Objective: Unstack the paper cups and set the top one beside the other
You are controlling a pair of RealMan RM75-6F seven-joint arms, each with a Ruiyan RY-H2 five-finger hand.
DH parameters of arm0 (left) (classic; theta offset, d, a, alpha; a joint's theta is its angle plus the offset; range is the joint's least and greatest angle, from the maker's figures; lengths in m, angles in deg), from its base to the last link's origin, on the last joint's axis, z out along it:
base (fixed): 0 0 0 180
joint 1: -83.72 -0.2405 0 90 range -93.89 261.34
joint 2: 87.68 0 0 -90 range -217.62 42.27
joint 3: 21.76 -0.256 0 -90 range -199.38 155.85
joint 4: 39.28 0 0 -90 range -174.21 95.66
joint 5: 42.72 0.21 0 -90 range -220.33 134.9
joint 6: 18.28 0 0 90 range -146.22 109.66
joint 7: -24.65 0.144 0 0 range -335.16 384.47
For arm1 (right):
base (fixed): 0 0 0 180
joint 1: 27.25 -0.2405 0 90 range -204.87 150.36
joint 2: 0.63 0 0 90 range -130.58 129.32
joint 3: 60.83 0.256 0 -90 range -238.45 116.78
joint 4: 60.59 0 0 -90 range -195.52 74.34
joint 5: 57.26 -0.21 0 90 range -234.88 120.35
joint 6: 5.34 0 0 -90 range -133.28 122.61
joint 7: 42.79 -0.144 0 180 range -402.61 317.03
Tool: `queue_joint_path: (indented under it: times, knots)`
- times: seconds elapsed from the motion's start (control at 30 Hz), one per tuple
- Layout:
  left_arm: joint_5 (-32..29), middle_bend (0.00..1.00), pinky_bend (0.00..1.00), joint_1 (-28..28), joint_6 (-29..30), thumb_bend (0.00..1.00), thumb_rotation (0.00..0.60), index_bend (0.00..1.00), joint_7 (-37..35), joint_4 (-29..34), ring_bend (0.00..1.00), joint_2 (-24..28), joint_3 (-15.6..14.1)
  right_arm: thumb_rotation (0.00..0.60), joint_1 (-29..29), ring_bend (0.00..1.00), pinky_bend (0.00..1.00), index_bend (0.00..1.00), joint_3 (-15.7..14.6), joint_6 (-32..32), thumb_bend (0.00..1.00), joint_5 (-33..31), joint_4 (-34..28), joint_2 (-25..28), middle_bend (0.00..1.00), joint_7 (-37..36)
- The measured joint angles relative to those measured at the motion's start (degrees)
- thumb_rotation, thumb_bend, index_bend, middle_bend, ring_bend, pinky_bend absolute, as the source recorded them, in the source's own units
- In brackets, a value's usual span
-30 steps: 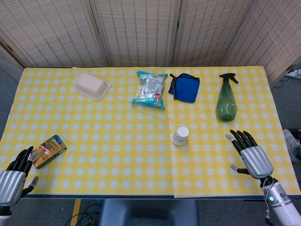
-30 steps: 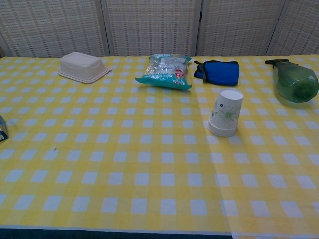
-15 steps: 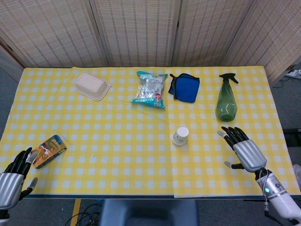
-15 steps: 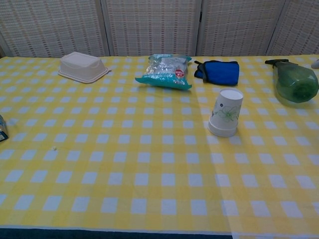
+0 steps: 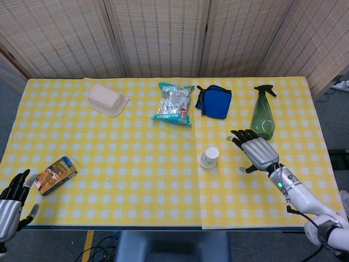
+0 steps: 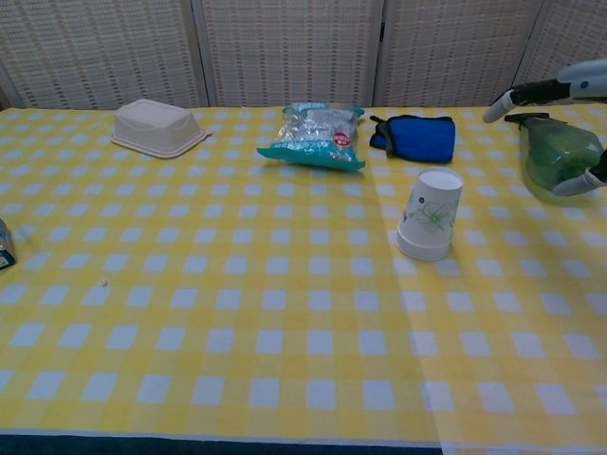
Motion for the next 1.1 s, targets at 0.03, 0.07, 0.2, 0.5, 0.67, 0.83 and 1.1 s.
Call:
queue_joint_path:
  times: [0.03,0.07,0.2,0.5,0.67,0.83,1.1]
  knots:
    - [-0.19,0.00,0.29,0.02,-0.10,0.38,0.600,0.00,-0.16,-0.04,0.04,0.04,0.07,0.600,-1.24,0.00,0.00,0.11,0.38,-1.31,0.20,-1.70,-0.04,-0.07,0.00,0.55]
    - [-0.37,0.00,0.29,0.05,-0.23,0.38,0.600,0.00,-0.38,-0.12,0.04,0.08,0.14,0.600,-2.86,0.00,0.00,0.11,0.78,-2.93,0.20,-3.92,-0.04,-0.19,0.00,1.28]
    - [-0.56,0.00,0.29,0.07,-0.26,0.38,0.600,0.00,-0.72,-0.26,0.04,0.20,0.29,0.600,-8.06,0.00,0.00,0.12,1.39,-6.86,0.21,-10.66,0.34,-0.76,0.00,3.89]
    - [-0.48,0.00,0.29,-0.17,0.14,0.38,0.600,0.00,-0.92,-0.24,0.04,0.33,0.35,0.600,-15.32,0.00,0.00,0.12,-0.76,-9.40,0.21,-20.20,1.23,-2.33,0.00,8.16]
    - [-0.68,0.00,0.29,-0.31,0.38,0.38,0.600,0.00,-1.10,-0.28,0.04,0.38,0.48,0.600,-17.88,0.00,0.00,0.12,-2.92,-9.64,0.21,-22.58,1.75,-3.22,0.00,9.76]
    - [-0.72,0.00,0.29,-0.27,0.17,0.38,0.600,0.00,-1.21,-0.34,0.04,0.41,0.49,0.600,-19.85,0.00,0.00,0.14,-4.74,-9.15,0.21,-24.72,2.16,-4.13,0.00,11.09]
    - [-1.21,0.00,0.29,-0.28,0.07,0.38,0.600,0.00,-1.55,-0.54,0.04,0.50,0.72,0.600,-22.87,0.00,0.00,0.21,-6.85,-7.94,0.21,-28.28,4.28,-6.78,0.00,12.64]
